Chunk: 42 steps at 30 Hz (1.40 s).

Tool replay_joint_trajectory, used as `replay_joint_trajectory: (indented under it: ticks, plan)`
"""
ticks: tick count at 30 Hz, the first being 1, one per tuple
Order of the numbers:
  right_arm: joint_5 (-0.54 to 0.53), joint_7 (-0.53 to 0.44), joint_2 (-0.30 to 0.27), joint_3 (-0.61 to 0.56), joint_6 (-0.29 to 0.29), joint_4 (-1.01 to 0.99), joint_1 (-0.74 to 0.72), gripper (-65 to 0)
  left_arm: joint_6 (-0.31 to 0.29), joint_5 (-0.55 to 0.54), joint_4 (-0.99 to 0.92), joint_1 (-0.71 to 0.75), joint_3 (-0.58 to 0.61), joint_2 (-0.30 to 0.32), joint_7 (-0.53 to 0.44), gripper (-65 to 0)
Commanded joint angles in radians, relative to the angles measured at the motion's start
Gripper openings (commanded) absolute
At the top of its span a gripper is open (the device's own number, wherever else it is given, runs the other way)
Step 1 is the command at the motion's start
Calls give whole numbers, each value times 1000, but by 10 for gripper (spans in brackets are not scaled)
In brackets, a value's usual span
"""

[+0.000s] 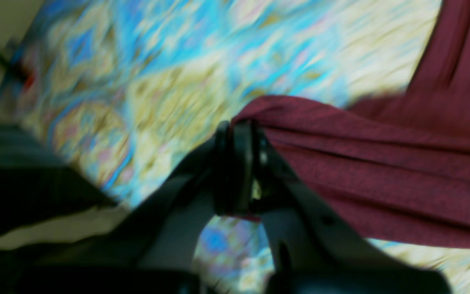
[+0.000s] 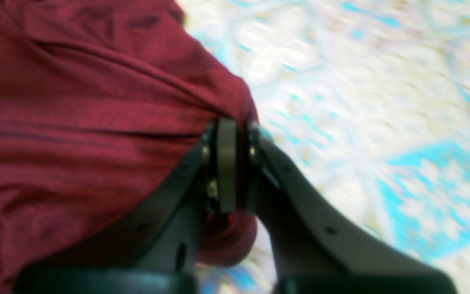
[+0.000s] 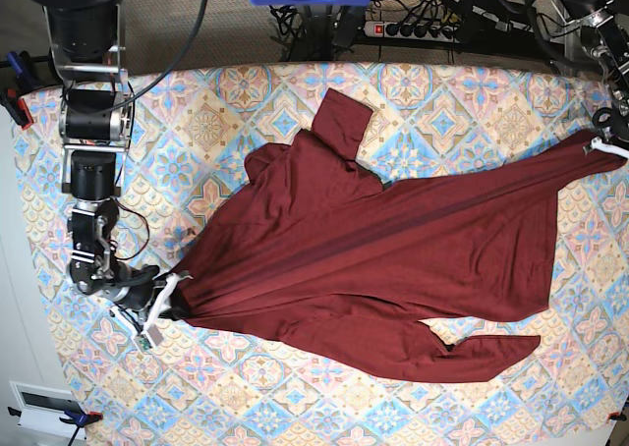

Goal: Layout the t-shirt on the table in an organized manner, then fold the t-shirt properly
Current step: 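Stretch the shirt diagonally with both grippers and lower it flat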

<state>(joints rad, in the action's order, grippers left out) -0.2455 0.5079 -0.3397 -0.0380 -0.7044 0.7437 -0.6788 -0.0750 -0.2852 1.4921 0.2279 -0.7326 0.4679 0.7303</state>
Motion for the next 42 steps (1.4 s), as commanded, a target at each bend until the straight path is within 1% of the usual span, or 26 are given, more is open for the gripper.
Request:
replay_joint_trajectory:
  ticks: [1,4,5,6,10,11,13,14,16,18,20,23,25,26,27,31,34,35,37,40,42]
  plan:
    - [-18,-44,-26,3,13,15,-49,-650,11,13,15,-23,14,12,-15,-628]
    - [-16,-70,-54,5,19,15,-51,-650,11,14,15,-49,71,4,-13,-628]
    - [-2,-74,-58,8,22,15,-60,-650,11,14,15,-54,90,1,-13,-628]
    - [30,-81,-60,10,39,15,-74,-650,11,14,15,-63,109,-14,-13,-628]
    - [202,-151,-60,11,190,15,-85,-648,11,16,15,-92,129,-57,-13,-628]
    - [245,-165,-60,7,210,15,-85,-645,11,17,15,-100,129,-68,-13,-628]
    - [303,-170,-58,3,228,15,-85,-619,11,22,15,-111,130,-88,-11,-628]
    - [328,-168,-58,2,230,15,-85,-597,11,22,15,-111,130,-96,-10,-628]
    - [369,-167,-58,2,230,17,-85,-532,11,16,17,-114,130,-102,16,-628]
    - [378,-165,-58,0,230,17,-77,-476,11,14,17,-114,130,-102,31,-628]
    - [380,-140,-57,0,226,18,-57,-452,11,14,17,-114,130,-102,31,-628]
    - [380,-116,-57,0,225,30,-20,-456,10,13,18,-112,130,-102,35,-628]
    - [380,-93,-55,0,222,79,14,-457,10,13,18,-112,130,-102,36,-628]
    - [378,-73,-55,2,210,127,55,-457,10,13,18,-112,130,-102,36,-628]
    - [366,-55,-55,2,183,187,106,-457,10,13,18,-111,130,-102,36,-628]
    - [309,68,-55,2,99,466,284,-457,10,13,18,-111,130,-102,36,-628]
    - [309,113,-52,8,79,598,396,-457,10,13,18,-114,135,-102,36,-628]
    - [309,113,-49,8,79,620,419,-457,10,13,18,-115,147,-102,36,-628]
    - [309,114,-25,11,79,629,434,-457,10,13,18,-115,179,-102,31,-628]
    - [308,113,-19,13,79,597,433,-457,10,13,20,-115,203,-100,30,-628]
    - [308,111,-12,36,79,567,433,-457,10,13,20,-115,203,-100,30,-628]
